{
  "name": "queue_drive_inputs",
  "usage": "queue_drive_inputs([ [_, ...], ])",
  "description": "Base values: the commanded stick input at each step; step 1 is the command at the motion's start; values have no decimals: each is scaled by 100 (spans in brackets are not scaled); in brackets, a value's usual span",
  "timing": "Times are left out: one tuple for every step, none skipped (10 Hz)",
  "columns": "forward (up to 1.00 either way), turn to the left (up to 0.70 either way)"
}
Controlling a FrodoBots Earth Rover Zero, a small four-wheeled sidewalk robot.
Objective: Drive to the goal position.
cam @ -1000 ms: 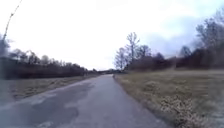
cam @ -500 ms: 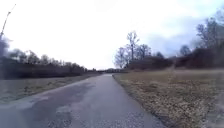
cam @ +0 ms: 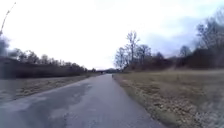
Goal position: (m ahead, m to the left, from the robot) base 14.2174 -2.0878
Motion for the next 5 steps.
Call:
queue_drive_inputs([
  [50, 0],
  [50, 26],
  [50, 50],
  [50, 50],
  [50, 50],
])
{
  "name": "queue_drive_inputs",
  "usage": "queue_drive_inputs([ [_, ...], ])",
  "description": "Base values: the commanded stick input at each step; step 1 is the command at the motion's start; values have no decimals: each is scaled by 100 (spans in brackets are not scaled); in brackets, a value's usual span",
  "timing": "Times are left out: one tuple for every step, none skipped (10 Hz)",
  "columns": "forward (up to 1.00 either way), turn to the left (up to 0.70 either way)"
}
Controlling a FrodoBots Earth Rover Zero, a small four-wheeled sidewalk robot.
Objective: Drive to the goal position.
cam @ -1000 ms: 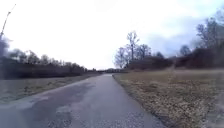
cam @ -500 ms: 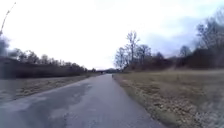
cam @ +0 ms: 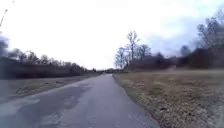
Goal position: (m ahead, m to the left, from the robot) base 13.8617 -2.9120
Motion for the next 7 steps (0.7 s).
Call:
queue_drive_inputs([
  [50, 50],
  [50, 50],
  [50, 50],
  [50, 49],
  [50, 43],
  [50, 23],
  [50, 0],
])
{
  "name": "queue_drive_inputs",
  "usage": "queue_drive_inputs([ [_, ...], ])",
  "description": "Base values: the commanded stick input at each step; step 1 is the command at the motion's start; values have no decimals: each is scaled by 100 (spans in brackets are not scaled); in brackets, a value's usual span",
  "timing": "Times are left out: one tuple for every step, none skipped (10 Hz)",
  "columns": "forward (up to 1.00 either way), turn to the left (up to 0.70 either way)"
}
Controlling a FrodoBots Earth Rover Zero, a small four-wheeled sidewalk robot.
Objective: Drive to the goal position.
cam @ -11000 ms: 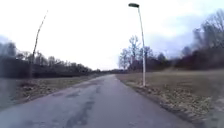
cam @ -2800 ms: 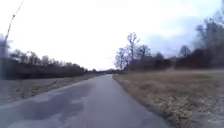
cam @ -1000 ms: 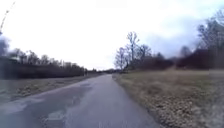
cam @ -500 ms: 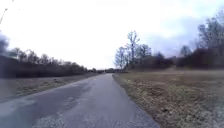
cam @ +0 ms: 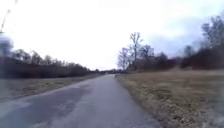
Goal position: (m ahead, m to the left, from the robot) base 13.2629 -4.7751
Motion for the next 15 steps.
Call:
queue_drive_inputs([
  [50, 0],
  [50, 0],
  [50, 0],
  [50, 0],
  [50, 0],
  [50, 0],
  [50, 0],
  [50, 0],
  [50, 0],
  [50, 0],
  [50, -33],
  [50, -50],
  [50, -50],
  [50, 0],
  [50, 0],
])
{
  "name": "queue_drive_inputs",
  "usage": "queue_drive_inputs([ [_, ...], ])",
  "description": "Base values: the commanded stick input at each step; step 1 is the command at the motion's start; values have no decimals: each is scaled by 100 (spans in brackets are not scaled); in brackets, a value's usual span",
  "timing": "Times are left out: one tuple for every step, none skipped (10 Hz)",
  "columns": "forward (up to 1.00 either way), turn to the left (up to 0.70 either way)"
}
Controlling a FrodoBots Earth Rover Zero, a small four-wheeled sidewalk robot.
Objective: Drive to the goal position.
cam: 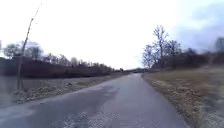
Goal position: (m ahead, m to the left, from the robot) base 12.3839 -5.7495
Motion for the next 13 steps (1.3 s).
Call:
queue_drive_inputs([
  [50, 0],
  [50, 0],
  [50, 0],
  [50, 0],
  [50, 0],
  [50, 0],
  [50, 0],
  [50, 0],
  [50, 0],
  [50, 0],
  [50, 0],
  [50, 0],
  [50, 0],
])
